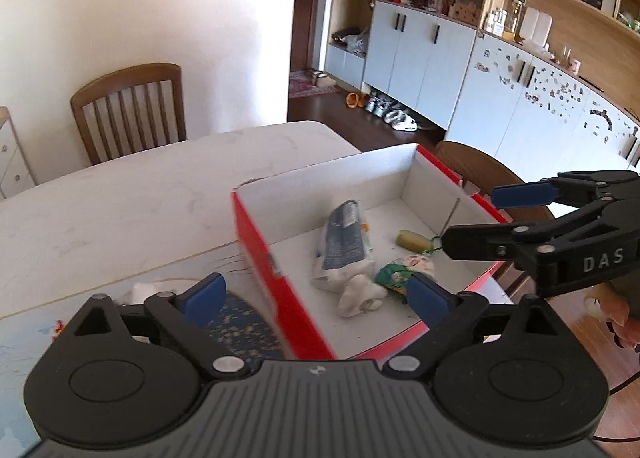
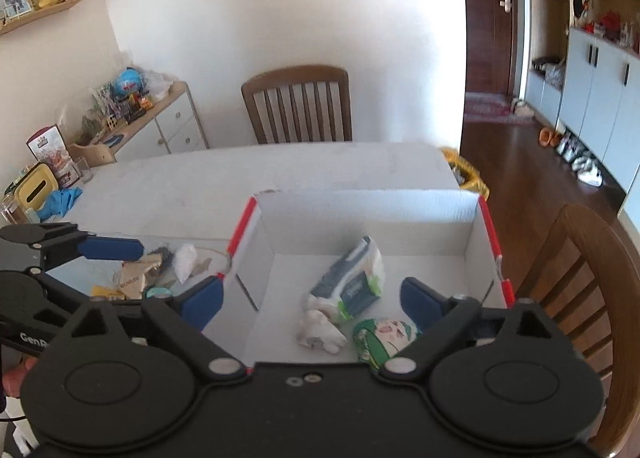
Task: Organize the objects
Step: 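Withdraw both tools from the shoebox toward the remaining items on the table, then close the right tool on the teal cup while the left tool grasps the yellow box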
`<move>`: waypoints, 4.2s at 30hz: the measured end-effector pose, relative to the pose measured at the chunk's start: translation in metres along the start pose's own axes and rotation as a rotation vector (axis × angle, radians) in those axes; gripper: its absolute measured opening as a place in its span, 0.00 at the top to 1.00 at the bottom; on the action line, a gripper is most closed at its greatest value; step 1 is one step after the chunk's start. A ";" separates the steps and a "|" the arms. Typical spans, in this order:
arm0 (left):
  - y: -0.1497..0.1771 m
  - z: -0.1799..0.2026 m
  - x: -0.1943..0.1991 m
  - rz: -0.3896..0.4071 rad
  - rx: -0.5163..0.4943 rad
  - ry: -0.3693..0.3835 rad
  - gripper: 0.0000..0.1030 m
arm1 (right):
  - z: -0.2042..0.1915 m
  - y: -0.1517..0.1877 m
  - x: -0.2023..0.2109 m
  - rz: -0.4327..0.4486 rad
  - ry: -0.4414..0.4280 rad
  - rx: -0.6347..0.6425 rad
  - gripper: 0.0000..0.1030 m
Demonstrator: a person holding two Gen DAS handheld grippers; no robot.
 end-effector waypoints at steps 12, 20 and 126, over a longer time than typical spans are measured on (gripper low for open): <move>0.027 -0.060 0.046 0.085 0.076 -0.072 0.00 | -0.053 0.008 0.003 0.031 -0.031 -0.022 0.01; 0.053 -0.105 0.060 0.064 0.108 -0.087 0.00 | -0.090 0.016 -0.003 0.030 -0.031 -0.019 0.01; 0.133 -0.234 0.017 -0.093 0.246 -0.155 0.30 | -0.227 0.034 -0.204 -0.258 -0.126 0.141 0.62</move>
Point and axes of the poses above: each gripper's, at about its wrist camera, not at the fingertips, and x roughly against the way its jaws point, z to its right, y to its underside, the point moved 1 cm from there along -x, roughly the way its jaws point, and after that the axes turned 10 degrees about y, right-handed, at the moved point
